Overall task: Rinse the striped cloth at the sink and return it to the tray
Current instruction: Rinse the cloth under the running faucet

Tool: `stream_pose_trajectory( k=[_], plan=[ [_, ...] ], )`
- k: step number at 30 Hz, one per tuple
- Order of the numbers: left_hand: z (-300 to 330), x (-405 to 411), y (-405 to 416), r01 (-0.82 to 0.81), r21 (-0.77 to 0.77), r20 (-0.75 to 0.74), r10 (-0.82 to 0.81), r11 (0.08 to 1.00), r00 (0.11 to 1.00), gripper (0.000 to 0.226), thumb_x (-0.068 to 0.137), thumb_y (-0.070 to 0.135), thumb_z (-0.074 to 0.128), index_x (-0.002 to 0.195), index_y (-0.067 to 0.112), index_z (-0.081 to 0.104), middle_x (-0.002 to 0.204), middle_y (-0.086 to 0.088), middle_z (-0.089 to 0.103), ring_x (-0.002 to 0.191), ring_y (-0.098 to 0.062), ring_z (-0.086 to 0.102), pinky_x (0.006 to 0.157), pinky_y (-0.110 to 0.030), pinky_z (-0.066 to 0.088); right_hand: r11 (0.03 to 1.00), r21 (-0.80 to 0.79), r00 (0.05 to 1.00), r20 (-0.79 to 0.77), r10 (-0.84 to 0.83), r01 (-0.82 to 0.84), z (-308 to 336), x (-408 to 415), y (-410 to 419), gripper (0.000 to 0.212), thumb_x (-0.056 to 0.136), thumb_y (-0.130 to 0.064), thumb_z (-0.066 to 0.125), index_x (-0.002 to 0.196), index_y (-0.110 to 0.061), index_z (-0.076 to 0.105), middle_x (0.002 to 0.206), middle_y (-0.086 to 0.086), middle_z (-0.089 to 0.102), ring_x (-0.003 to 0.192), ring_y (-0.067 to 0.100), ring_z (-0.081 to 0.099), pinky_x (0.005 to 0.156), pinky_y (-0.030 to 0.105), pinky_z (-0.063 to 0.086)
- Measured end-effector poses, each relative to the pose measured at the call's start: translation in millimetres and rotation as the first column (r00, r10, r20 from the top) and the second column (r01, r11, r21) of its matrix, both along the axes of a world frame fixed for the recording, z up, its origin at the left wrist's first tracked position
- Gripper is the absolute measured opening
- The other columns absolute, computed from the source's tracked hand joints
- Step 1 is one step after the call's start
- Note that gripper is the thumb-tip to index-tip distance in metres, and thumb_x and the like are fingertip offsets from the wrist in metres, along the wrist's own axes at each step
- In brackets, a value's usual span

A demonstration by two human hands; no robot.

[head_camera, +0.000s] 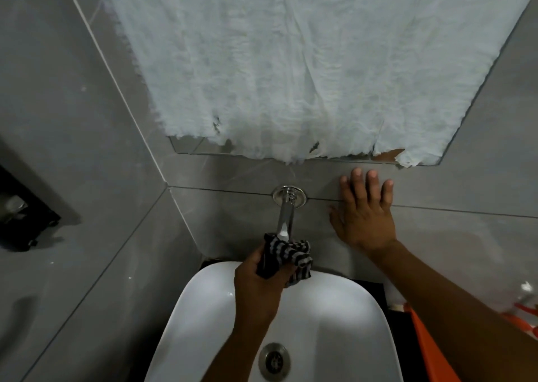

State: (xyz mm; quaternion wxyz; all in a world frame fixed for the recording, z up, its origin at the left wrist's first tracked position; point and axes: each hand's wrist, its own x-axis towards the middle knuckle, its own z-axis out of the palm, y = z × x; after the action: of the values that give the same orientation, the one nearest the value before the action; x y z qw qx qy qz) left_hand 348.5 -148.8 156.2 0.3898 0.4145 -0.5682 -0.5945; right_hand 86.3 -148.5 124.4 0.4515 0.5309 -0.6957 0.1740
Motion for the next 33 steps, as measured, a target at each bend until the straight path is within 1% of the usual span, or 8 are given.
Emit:
stream_pose_trajectory(
  k=[7,10,13,17,20,22,26,33],
  plan=[
    [27.2,-39.6,-56.6,0.131,-0.193,0.404,-0.043,0.972,0.914,0.024,0.075,0.047,0.077,0.066,0.027,0.068,0.058,0.01,0.068,0.051,0.005,0.065,0.041,-0.006,0.041,1.0,-0.016,1.0,-0.013,0.004,-0.004,1.3,-0.8,-2.0,0.081,0.089,-0.05,0.049,0.152,-0.01,0.017,0.164,0.006,-0.017,0.15,0.029,-0.017,0.12,0.054,-0.006],
    [53.8,-66.0,-91.8,0.121,0.04,0.429,-0.127,0.992,0.894,0.032,0.067,0.045,0.083,0.08,0.019,0.07,0.068,0.007,0.068,0.058,-0.003,0.067,0.045,-0.013,0.049,0.999,-0.032,1.0,-0.02,0.009,-0.01,-0.9,-0.8,-2.3,0.081,0.089,-0.048,0.051,0.152,-0.009,0.018,0.164,0.007,-0.015,0.151,0.03,-0.015,0.12,0.054,-0.006],
    [63.7,-67.9,-110.0,0.212,0.515,0.22,-0.367,0.831,0.904,0.052,0.068,0.036,0.085,0.106,0.004,0.071,0.094,-0.01,0.076,0.08,-0.024,0.072,0.067,-0.031,0.061,1.0,-0.018,1.0,-0.019,0.007,-0.008,-0.8,-2.9,-3.0,0.085,0.088,-0.05,0.051,0.154,-0.011,0.012,0.164,0.007,-0.018,0.15,0.03,-0.017,0.12,0.054,-0.008],
    [45.8,-54.9,-97.7,0.469,0.66,-0.274,-0.394,0.586,0.877,0.047,0.085,0.034,0.069,0.11,-0.005,0.069,0.095,-0.015,0.073,0.082,-0.026,0.068,0.087,-0.041,0.052,1.0,-0.005,1.0,0.013,-0.007,0.007,-1.6,-0.5,-2.9,0.086,0.09,-0.05,0.049,0.155,-0.011,0.008,0.163,0.008,-0.019,0.15,0.031,-0.018,0.12,0.056,-0.008],
    [47.2,-68.0,-89.1,0.264,0.275,0.239,-0.332,0.924,0.913,0.037,0.081,0.029,0.071,0.105,0.001,0.074,0.087,-0.011,0.072,0.077,-0.023,0.068,0.083,-0.039,0.057,1.0,0.018,1.0,0.014,-0.01,0.01,0.0,1.0,-0.6,0.085,0.091,-0.051,0.047,0.155,-0.01,0.008,0.163,0.008,-0.02,0.149,0.032,-0.019,0.12,0.056,-0.009],
    [51.2,-68.2,-78.0,0.299,-0.177,0.618,-0.131,0.938,0.776,0.026,0.083,0.035,0.067,0.091,0.012,0.075,0.081,-0.005,0.073,0.075,-0.02,0.069,0.074,-0.034,0.059,0.999,0.041,1.0,0.021,-0.021,0.02,3.0,3.2,1.8,0.085,0.092,-0.051,0.046,0.154,-0.01,0.006,0.162,0.009,-0.023,0.148,0.032,-0.022,0.12,0.056,-0.012],
    [40.1,-48.2,-59.4,0.249,-0.202,0.518,-0.112,0.947,0.848,0.027,0.086,0.041,0.065,0.086,0.014,0.069,0.066,0.007,0.065,0.054,-0.003,0.062,0.043,-0.009,0.044,0.998,0.06,0.999,0.043,-0.023,0.02,4.9,7.1,5.5,0.085,0.092,-0.051,0.046,0.154,-0.01,0.005,0.162,0.008,-0.023,0.149,0.031,-0.021,0.119,0.056,-0.009],
    [-14.7,3.5,-1.1,0.148,-0.288,0.281,-0.064,0.946,0.958,0.048,0.089,0.034,0.067,0.133,0.021,0.054,0.119,0.012,0.063,0.109,0.001,0.059,0.09,-0.007,0.045,0.992,0.126,0.994,0.1,-0.043,0.03,9.1,14.3,8.3,0.09,0.09,-0.05,0.049,0.153,-0.009,0.0,0.159,0.007,-0.032,0.146,0.031,-0.028,0.117,0.056,-0.013]
  ],
)
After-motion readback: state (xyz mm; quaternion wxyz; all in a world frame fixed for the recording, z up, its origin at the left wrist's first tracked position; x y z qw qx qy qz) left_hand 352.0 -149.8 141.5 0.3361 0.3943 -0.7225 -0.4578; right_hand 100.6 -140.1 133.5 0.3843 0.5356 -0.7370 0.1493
